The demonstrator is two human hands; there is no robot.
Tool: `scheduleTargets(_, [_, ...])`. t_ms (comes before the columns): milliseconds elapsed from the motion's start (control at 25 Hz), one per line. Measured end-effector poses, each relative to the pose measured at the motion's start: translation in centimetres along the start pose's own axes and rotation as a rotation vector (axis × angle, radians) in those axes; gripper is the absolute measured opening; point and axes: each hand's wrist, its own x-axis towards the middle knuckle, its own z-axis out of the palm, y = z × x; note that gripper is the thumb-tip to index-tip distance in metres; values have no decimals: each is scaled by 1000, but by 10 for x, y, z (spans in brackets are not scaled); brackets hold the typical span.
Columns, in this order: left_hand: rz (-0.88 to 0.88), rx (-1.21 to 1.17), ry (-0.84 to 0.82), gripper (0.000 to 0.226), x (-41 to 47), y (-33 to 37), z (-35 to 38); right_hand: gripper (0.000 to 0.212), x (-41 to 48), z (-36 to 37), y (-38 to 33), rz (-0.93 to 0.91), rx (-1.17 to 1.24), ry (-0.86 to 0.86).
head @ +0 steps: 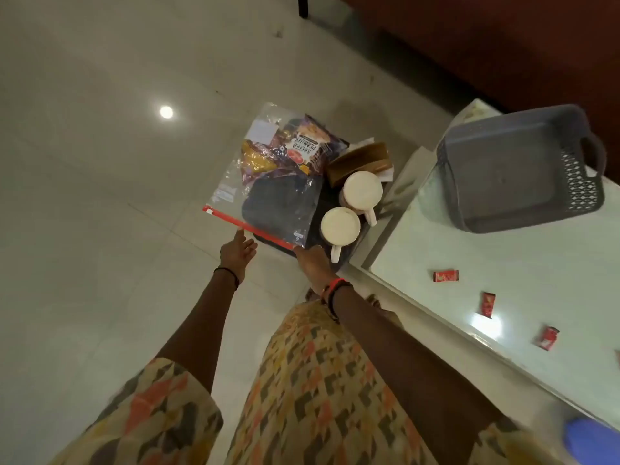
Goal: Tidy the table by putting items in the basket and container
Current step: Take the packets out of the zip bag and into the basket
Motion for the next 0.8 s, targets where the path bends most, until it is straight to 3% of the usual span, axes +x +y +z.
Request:
scheduleTargets(120, [17,-88,-49,46,14,4,5,28,11,5,-5,45,290,0])
scheduleTargets(240, [31,-105,-11,14,19,16,12,11,16,4,-13,55,416,-14])
scheduleTargets(480, [154,-126,-24,5,0,47,7,25,-4,6,-33,-44,316,17])
scheduleTargets(680, [307,-110,-45,11,-34,92,11,13,-32,-3,-63,-185,315,23])
scheduleTargets(800, [415,-69,-70,2,-58,118,18,29,-50,-12,-83,-256,354,20])
